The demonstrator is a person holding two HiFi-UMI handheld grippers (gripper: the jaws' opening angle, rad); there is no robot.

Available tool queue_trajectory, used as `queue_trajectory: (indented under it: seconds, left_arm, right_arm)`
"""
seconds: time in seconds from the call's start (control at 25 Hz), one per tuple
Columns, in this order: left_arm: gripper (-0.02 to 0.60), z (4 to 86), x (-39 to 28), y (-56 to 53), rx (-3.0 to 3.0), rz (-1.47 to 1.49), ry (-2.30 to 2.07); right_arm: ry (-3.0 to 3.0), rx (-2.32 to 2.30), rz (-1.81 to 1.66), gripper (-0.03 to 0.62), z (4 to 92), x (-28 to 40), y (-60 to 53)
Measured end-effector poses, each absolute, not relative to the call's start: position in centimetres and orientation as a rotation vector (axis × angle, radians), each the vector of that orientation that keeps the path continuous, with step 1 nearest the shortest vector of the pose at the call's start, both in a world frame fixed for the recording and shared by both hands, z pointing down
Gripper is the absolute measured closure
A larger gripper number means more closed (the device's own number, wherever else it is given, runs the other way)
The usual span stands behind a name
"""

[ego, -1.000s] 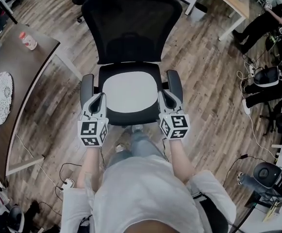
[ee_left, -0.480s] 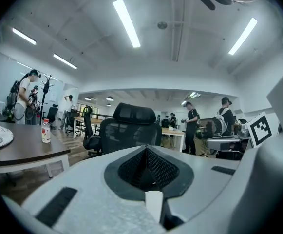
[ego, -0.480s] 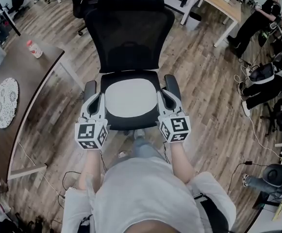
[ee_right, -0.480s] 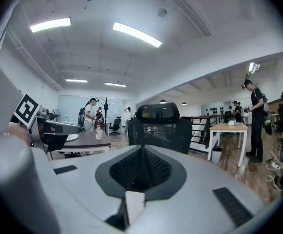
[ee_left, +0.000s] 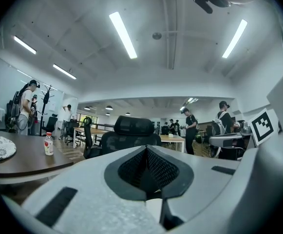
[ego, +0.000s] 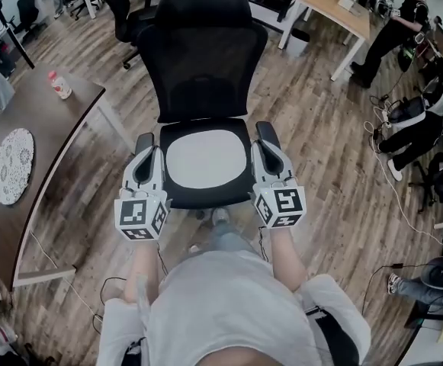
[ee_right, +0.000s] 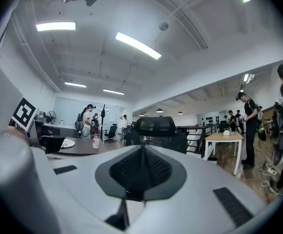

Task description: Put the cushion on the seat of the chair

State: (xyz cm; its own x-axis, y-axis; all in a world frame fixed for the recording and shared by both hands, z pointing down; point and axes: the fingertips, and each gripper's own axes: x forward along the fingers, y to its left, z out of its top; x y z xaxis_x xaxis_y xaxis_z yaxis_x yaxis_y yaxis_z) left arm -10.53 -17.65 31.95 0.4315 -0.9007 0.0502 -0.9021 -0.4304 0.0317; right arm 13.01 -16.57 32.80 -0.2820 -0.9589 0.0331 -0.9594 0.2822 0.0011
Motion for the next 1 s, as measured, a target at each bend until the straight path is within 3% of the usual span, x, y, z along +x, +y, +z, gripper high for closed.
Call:
queue_trajectory:
  seconds: [1.0]
  left_arm:
    - [0.569, 28.1, -12.0, -15.2, 2.663, -0.09, -1.669]
  right_arm:
    - [-2.502, 1.919, -0.111, 0.569, 29.0, 12.2, -13.6]
